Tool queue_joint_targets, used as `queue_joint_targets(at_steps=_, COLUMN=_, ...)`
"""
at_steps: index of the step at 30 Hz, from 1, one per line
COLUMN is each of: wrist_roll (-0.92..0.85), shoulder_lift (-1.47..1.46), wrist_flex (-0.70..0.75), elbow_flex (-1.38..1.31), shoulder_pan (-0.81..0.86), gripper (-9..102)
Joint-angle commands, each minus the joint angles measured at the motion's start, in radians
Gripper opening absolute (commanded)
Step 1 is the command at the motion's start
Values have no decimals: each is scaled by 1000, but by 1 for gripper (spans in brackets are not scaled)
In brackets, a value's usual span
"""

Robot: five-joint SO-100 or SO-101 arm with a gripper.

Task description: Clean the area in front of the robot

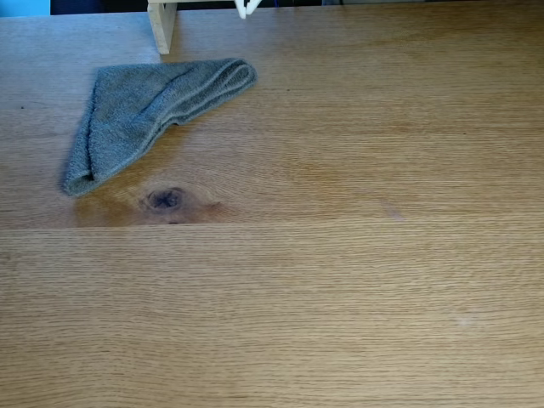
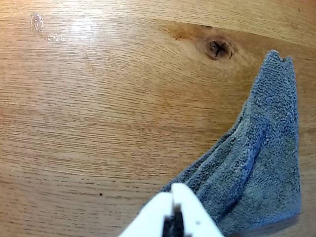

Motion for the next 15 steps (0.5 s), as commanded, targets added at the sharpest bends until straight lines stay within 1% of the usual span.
queue_joint_targets(at_steps=1, wrist_roll=3, shoulder_lift=2, wrist_flex=2, elbow_flex=104, shoulder_pan=17, gripper=0)
queue_joint_targets(at_steps=7, wrist_roll=2, shoulder_lift=2, wrist_flex=2, elbow_flex=104, shoulder_pan=28, gripper=0)
queue_joint_targets(at_steps=11, wrist_roll=-54, shoulder_lift=2, wrist_flex=-3, elbow_flex=104, shoulder_pan=29, gripper=0)
queue_joint_targets(at_steps=15, wrist_roll=-86, shoulder_lift=2, wrist_flex=-89, elbow_flex=104, shoulder_pan=15, gripper=0)
